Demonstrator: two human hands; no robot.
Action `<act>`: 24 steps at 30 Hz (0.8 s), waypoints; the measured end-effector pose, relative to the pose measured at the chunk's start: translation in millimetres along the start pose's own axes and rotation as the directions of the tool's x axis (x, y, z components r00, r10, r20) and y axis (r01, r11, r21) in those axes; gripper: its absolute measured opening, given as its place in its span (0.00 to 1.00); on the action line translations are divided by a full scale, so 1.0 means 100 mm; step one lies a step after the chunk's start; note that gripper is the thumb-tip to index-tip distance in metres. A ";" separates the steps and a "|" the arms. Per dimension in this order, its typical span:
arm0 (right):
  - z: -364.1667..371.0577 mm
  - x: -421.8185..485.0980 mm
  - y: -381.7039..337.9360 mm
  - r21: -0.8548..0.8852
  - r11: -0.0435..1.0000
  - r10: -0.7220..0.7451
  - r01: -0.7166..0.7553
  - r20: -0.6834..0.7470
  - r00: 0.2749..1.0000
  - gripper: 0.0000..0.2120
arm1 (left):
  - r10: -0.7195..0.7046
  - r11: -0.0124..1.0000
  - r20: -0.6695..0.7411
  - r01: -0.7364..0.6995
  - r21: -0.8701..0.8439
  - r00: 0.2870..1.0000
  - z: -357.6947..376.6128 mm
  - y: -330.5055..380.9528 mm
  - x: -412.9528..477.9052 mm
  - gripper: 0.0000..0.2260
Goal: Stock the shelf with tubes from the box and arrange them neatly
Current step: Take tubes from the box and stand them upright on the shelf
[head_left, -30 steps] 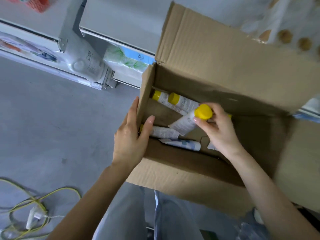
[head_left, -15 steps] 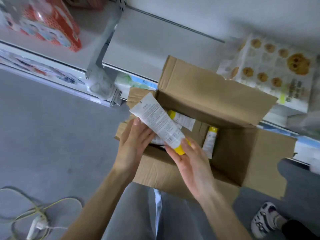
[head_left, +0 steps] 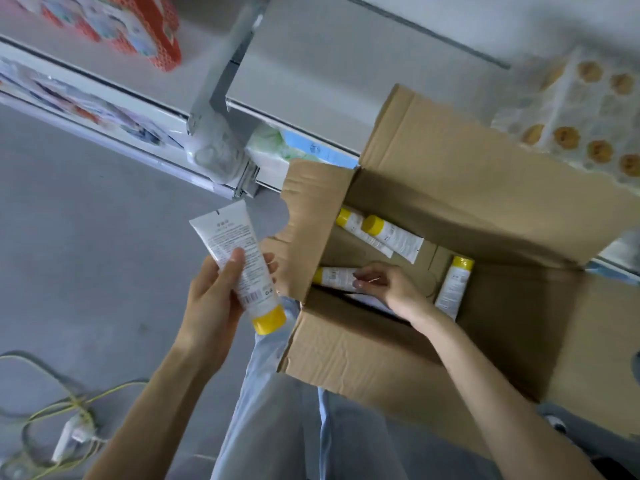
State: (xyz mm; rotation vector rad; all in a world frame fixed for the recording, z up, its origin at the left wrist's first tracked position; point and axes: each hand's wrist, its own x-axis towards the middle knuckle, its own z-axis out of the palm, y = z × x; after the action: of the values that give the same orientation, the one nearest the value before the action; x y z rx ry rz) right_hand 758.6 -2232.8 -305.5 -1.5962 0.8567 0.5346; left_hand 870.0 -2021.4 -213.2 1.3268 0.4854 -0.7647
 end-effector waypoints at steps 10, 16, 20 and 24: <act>0.28 1.02 0.42 -0.506 0.851 -0.051 0.139 0.185 0.981 0.24 | -0.068 0.997 0.019 0.067 0.038 0.998 -0.23 -0.15 0.33 0.18; 0.32 1.16 0.57 -0.593 0.781 -0.073 0.196 0.225 0.972 0.28 | -0.088 0.987 0.078 0.076 0.141 0.993 -0.23 -0.08 0.46 0.17; 0.31 1.15 0.61 -0.605 0.774 -0.066 0.184 0.212 0.975 0.20 | -0.091 0.982 0.108 0.071 0.177 0.990 -0.20 -0.02 0.52 0.14; 0.31 1.12 0.62 -0.627 0.755 -0.081 0.194 0.204 0.976 0.19 | -0.085 0.974 0.138 0.052 0.223 0.987 -0.15 0.07 0.55 0.14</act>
State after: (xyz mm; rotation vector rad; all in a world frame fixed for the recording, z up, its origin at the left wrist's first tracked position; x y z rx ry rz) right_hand 784.7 -2231.1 -434.6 -2.1856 0.4275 0.9098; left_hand 914.1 -2018.6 -250.4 1.4502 0.3381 -0.9878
